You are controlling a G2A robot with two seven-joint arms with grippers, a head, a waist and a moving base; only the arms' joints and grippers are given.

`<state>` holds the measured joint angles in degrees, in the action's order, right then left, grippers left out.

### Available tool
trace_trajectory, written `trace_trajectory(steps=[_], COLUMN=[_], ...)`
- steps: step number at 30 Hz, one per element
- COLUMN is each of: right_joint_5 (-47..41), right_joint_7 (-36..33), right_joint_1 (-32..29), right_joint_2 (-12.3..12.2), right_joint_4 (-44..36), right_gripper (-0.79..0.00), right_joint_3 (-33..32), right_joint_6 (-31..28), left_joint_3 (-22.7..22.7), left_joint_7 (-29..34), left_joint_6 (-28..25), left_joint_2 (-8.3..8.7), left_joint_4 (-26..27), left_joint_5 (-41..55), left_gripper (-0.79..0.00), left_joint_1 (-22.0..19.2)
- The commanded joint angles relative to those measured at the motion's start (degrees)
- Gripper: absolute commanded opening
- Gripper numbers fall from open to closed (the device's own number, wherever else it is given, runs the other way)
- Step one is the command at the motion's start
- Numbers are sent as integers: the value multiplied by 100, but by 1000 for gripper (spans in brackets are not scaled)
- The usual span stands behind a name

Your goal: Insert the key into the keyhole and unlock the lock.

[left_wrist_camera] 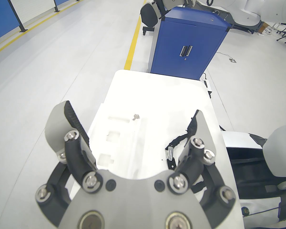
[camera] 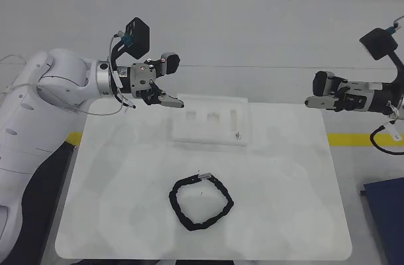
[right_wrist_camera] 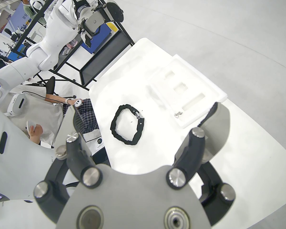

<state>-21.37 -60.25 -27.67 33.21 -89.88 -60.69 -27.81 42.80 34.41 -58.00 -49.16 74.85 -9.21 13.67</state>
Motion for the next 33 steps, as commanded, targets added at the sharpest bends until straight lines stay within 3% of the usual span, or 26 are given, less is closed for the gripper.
trace_trajectory(steps=[1, 10, 16, 33], right_joint_5=[0, 0, 296, 979], right_joint_7=[0, 0, 481, 1487], right_joint_1=[0, 0, -296, -198], right_joint_2=[0, 0, 45, 613], right_joint_4=[0, 0, -128, -175], right_gripper=[-1, 0, 0, 0], right_joint_3=[0, 0, 129, 1329], right_joint_6=[0, 0, 373, 2722], left_joint_3=[0, 0, 0, 0], left_joint_7=[0, 0, 0, 0], left_joint_6=[0, 0, 0, 0], left_joint_2=[0, 0, 0, 0], left_joint_4=[0, 0, 0, 0], left_joint_5=[0, 0, 0, 0], left_gripper=[-1, 0, 0, 0], left_joint_1=[0, 0, 0, 0])
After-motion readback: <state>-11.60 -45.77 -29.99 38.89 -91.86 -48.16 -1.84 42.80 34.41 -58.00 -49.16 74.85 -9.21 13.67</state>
